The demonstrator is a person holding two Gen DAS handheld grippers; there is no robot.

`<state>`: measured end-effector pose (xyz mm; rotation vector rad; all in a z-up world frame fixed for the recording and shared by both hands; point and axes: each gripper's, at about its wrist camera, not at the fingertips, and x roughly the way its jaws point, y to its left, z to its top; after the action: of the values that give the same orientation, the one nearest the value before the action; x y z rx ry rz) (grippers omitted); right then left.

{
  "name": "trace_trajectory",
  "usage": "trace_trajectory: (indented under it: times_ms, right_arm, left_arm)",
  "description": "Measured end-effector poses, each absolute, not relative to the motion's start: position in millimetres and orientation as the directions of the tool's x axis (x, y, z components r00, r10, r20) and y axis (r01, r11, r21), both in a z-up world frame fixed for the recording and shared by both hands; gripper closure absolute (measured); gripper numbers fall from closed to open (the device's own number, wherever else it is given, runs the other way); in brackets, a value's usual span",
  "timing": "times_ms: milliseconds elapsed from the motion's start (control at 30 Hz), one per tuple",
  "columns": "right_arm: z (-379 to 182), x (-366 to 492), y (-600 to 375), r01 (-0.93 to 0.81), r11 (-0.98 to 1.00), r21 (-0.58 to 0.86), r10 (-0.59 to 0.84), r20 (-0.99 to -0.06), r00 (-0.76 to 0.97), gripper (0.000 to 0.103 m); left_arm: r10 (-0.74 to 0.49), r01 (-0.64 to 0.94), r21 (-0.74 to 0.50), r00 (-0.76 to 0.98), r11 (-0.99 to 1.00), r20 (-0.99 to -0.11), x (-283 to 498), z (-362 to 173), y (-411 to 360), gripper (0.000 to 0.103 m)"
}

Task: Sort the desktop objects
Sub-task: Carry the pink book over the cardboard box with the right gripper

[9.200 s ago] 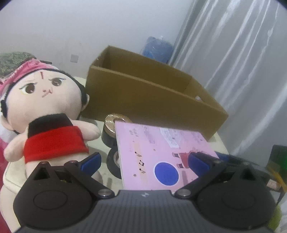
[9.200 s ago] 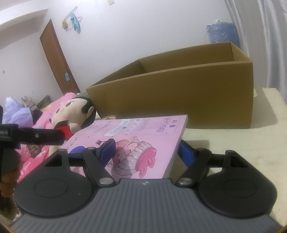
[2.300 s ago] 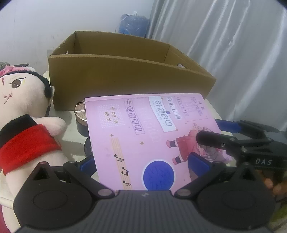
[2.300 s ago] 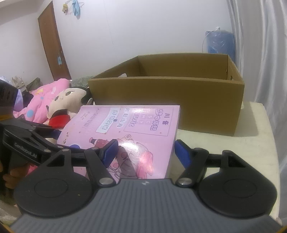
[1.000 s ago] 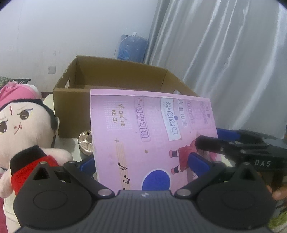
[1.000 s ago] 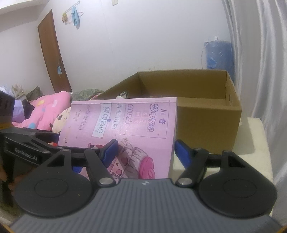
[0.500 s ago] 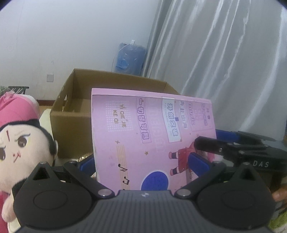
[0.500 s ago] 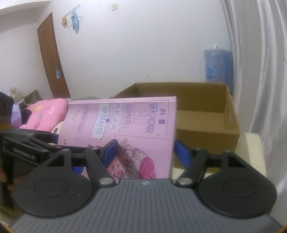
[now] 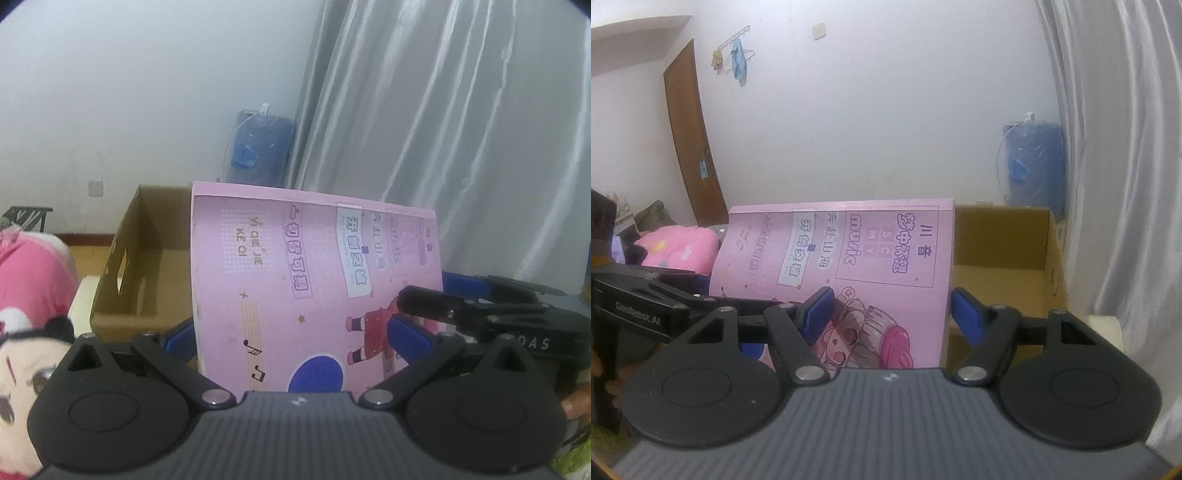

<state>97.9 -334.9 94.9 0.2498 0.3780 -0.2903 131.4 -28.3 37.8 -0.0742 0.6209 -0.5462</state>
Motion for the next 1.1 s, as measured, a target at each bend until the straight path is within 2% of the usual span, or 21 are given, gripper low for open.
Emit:
trace_trajectory:
  times_ms: [533,1100]
  right_arm:
    - [109,146,-401,0.368,0.903,0.222,-0.261,-0.397,0.880,0.033]
    - [56,199,-478,0.474,0.823,0.314,-0.231,-0.578,0.783,0.034]
  left_arm:
    - [-0.538,0.490,-0.246,0.647,0.836,-0.539,200,53,-51,0.000]
    - [-0.542,0.482,-0.299,0.515,0.824,-0.665,269,10,-92,0.000]
